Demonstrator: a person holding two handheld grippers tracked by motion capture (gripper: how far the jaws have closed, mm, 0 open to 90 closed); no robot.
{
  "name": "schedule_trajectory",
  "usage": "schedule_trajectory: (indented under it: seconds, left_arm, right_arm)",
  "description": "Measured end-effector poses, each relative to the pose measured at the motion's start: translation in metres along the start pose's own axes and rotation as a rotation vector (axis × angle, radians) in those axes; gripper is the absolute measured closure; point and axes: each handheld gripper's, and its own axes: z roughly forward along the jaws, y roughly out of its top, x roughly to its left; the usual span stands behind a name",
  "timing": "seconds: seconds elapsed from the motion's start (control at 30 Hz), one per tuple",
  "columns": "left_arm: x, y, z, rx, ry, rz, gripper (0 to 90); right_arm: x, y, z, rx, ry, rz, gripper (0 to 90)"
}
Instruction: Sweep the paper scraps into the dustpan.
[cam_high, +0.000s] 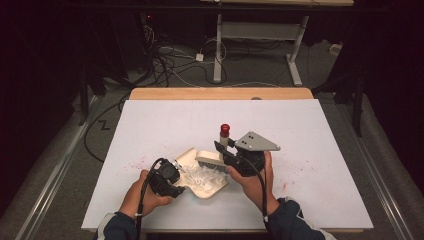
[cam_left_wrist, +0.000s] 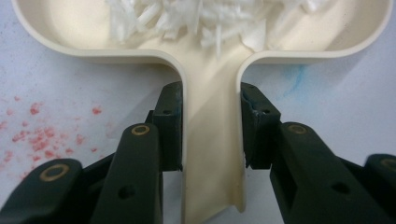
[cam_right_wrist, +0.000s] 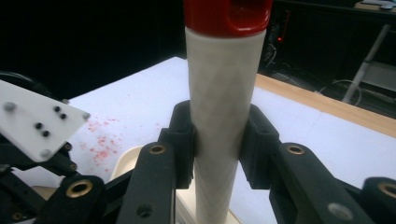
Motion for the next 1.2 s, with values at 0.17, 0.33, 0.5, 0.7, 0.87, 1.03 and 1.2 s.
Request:
schedule_trajectory:
  seconds: [0.17, 0.33, 0.5, 0.7, 0.87, 1.03, 1.2]
  left_arm:
    - [0.002, -0.002, 0.0, -0.006, -0.005, -0.006, 62.8]
    - [0.004, -0.006, 0.001, -0.012, -0.018, -0.026, 62.9]
    - [0.006, -0.007, 0.002, -0.014, -0.02, -0.026, 62.9]
    - [0.006, -0.008, 0.002, -0.021, -0.025, -0.027, 62.9]
    - [0.007, -0.008, 0.002, -0.02, -0.025, -0.022, 62.9]
    - [0.007, -0.009, 0.002, -0.019, -0.027, -0.022, 62.9]
    - [0.008, -0.012, -0.001, 0.012, -0.029, -0.005, 63.0]
  right_arm:
    - [0.015, 0.004, 0.003, 0.002, 0.061, -0.009, 70.0]
    - [0.016, 0.007, 0.003, -0.014, 0.07, -0.015, 70.0]
    - [0.007, 0.017, -0.002, -0.053, 0.053, -0.002, 70.0]
    - [-0.007, 0.025, -0.009, -0.087, 0.02, 0.005, 70.0]
    - [-0.021, 0.024, -0.013, -0.087, -0.046, -0.019, 70.0]
    - [-0.039, 0.013, -0.001, -0.054, -0.128, -0.033, 70.0]
    - [-0.052, 0.002, 0.008, -0.021, -0.216, -0.047, 70.0]
